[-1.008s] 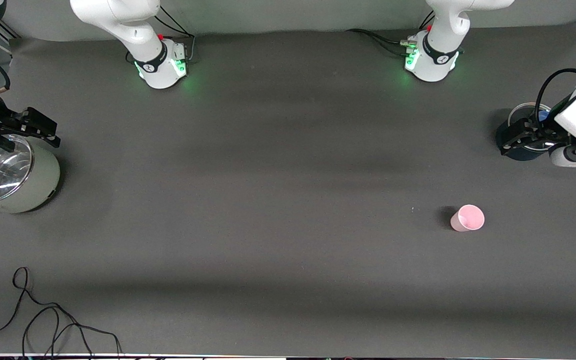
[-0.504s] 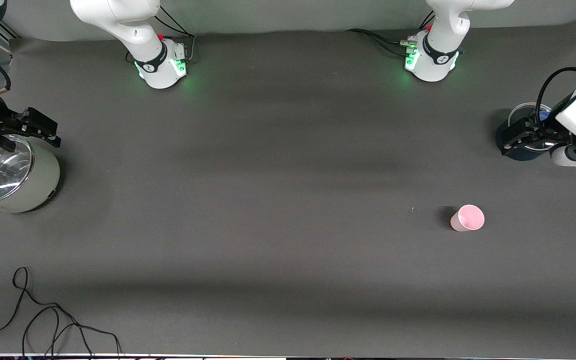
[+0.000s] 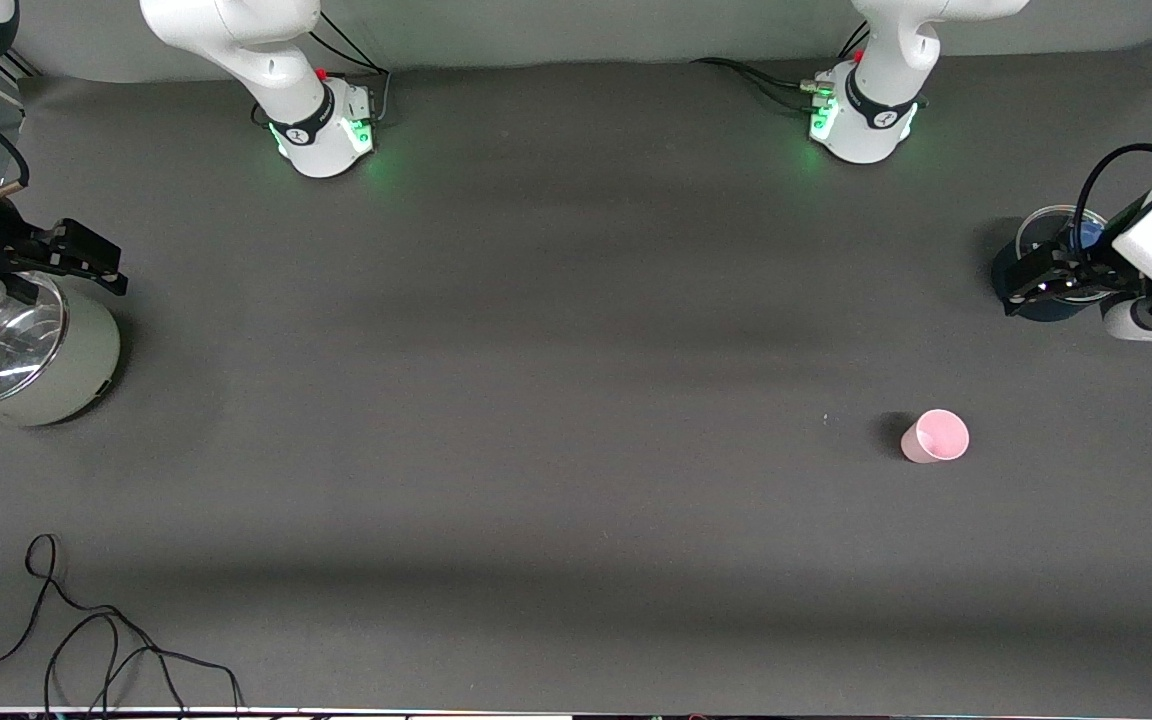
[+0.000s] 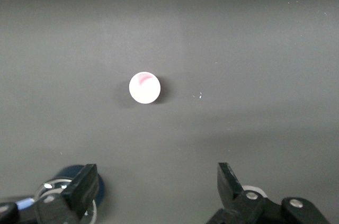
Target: Transfer pink cup from left to right arm
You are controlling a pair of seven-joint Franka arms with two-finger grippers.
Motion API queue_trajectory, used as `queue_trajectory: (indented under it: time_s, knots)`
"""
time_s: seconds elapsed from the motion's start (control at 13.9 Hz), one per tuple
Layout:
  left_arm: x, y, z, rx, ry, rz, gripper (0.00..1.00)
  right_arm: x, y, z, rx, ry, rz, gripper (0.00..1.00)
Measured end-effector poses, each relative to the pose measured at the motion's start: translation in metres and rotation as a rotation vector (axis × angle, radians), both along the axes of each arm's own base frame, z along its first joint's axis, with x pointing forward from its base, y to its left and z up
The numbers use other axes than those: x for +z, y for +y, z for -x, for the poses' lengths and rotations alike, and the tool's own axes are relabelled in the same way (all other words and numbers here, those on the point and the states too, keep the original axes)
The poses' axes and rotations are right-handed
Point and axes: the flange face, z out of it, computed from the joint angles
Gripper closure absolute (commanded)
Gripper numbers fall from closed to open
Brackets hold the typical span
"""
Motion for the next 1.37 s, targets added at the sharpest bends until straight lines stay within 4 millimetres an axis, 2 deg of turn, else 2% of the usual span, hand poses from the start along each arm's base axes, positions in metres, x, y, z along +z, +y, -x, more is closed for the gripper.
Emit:
queue_trajectory:
  time_s: [0.14,0.29,0.5,0.72,0.94,1.08,1.22,1.37]
  knots:
    - [0.002,0.021,-0.009,-0.134,-0.009,0.001,0.00,-0.004,0.002,-0.002,0.004,0.007,0.001,0.00]
    - [-0.006,0.051,-0.018,-0.261,-0.008,0.053,0.00,-0.010,0.004,-0.005,0.006,0.018,0.002,0.00]
    - [-0.036,0.121,-0.031,-0.401,-0.029,0.196,0.00,-0.013,0.004,-0.007,0.006,0.024,0.002,0.00]
    - [-0.073,0.184,-0.042,-0.536,-0.098,0.342,0.00,-0.012,0.003,-0.007,0.005,0.022,0.002,0.00]
    - [-0.126,0.238,-0.048,-0.654,-0.192,0.481,0.00,-0.012,0.003,-0.007,0.004,0.022,0.002,0.00]
    - [-0.171,0.268,-0.051,-0.699,-0.251,0.566,0.00,-0.012,0.003,-0.007,0.005,0.022,0.002,0.00]
    - [-0.218,0.283,-0.056,-0.751,-0.320,0.648,0.00,-0.013,0.003,-0.007,0.004,0.023,0.002,0.00]
    - [-0.267,0.290,-0.064,-0.818,-0.411,0.714,0.00,-0.013,0.003,-0.007,0.004,0.023,0.002,0.00]
